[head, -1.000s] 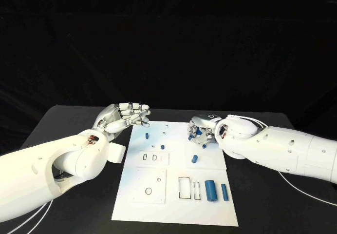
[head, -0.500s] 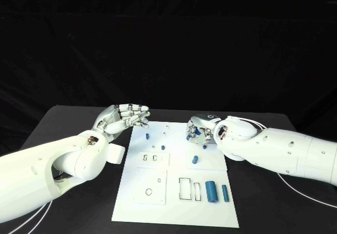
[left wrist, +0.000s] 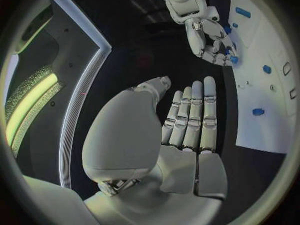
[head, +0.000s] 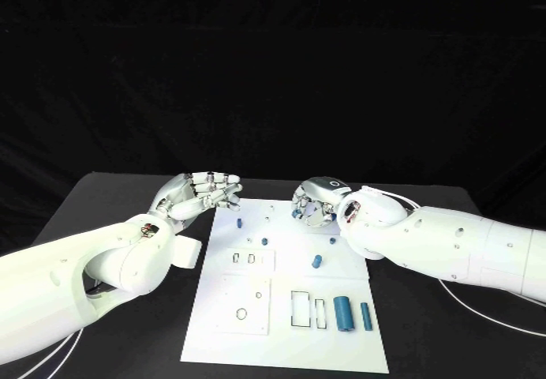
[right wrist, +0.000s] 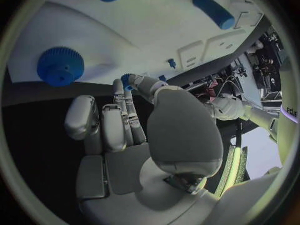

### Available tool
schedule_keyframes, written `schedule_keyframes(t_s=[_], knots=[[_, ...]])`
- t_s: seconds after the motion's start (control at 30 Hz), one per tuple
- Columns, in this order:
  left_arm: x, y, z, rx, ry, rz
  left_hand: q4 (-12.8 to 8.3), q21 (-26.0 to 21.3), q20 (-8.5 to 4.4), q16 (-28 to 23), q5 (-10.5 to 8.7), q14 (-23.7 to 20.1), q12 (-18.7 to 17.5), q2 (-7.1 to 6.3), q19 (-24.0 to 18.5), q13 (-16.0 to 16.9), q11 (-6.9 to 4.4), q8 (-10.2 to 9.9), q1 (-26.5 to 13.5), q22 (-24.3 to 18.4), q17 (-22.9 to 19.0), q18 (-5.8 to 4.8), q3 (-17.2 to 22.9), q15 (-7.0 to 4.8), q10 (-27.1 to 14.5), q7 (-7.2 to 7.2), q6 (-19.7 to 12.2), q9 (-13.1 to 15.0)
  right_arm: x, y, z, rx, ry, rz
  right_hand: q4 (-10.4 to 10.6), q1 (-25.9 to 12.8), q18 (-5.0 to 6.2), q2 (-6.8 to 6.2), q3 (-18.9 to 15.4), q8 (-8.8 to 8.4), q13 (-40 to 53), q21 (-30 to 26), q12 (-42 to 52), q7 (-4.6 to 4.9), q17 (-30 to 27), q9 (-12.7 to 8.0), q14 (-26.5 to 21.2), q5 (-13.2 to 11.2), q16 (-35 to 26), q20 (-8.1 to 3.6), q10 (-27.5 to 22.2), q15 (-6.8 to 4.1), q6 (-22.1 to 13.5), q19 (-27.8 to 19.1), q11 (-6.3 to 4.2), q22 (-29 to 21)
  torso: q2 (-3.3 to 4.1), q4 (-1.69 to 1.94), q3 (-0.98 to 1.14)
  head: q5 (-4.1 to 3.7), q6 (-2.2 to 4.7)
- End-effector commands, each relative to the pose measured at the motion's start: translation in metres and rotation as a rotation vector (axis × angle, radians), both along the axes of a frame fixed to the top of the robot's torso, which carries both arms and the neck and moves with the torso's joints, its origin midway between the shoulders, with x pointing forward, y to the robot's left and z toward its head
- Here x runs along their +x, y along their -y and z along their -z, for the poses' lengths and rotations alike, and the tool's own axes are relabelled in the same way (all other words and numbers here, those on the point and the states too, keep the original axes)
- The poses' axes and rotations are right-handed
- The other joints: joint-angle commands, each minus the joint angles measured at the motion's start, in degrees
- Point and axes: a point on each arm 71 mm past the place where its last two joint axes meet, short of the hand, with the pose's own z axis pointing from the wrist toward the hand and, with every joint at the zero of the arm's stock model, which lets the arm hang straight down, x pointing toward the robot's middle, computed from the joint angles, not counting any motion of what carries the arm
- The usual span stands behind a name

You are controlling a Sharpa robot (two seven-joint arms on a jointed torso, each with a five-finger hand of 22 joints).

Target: Assemble the parts on the task board

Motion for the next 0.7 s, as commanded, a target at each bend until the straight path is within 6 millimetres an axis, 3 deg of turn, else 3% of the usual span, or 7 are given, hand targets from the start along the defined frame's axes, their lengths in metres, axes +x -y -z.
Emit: schedule_keyframes(t_s=[0.03, 0.43, 0.7], knots=[[0.0, 0.003, -0.001, -0.011, 0.0, 0.023, -0.34, 0.2, 0.06, -0.28, -0.26, 0.15, -0.23, 0.43, -0.21, 0.07, 0.17, -0.15, 0.21, 0.05, 0.05, 0.3, -0.06, 0.14, -0.17, 0.78, -0.38, 0.09, 0.006, -0.004, -0.006, 0.032, 0.05, 0.039, 0.26, -0.12, -0.76, 0.36, 0.09, 0.42, 0.03, 0.27, 0.1, 0.04, -0.1, 2.09, 2.17, 0.16, 0.37, 0.06, 0.14, -0.34, -0.19, 0.02, 0.15, -0.01, 0.04, 0.03, -0.05, -0.1, 0.12], [0.0, 0.006, -0.002, -0.014, 0.001, 0.032, -0.34, 0.2, 0.06, -0.28, -0.26, 0.15, -0.23, 0.43, -0.21, 0.07, 0.17, -0.15, 0.21, 0.05, 0.05, 0.3, -0.06, 0.14, -0.17, 0.78, -0.38, 0.09, 0.016, -0.032, -0.01, 0.045, 0.084, 0.03, 0.25, -0.38, -0.81, 0.14, 0.19, 0.39, 0.03, 0.46, -0.06, 0.14, 0.18, 2.3, 2.21, 0.17, 0.61, 0.08, -0.06, -0.31, -0.57, 0.11, 0.22, 0.32, 0.24, 0.25, -0.08, -0.11, 0.32], [0.0, 0.008, -0.002, -0.017, 0.001, 0.039, -0.35, 0.5, 0.13, -0.38, -0.27, 0.14, -0.26, 0.37, -0.53, 0.09, 0.22, -0.18, 0.08, 0.28, 0.13, 0.29, -0.13, 0.2, -0.22, 0.83, -0.46, 0.11, 0.019, -0.045, -0.008, 0.041, 0.08, 0.016, 0.25, -0.44, -0.85, 0.1, 0.21, 0.39, 0.03, 0.61, -0.08, 0.16, 0.33, 2.35, 2.24, 0.17, 0.73, 0.09, -0.1, -0.29, -0.65, 0.21, 0.23, 0.55, 0.26, 0.2, -0.08, 0.25, 0.2]])
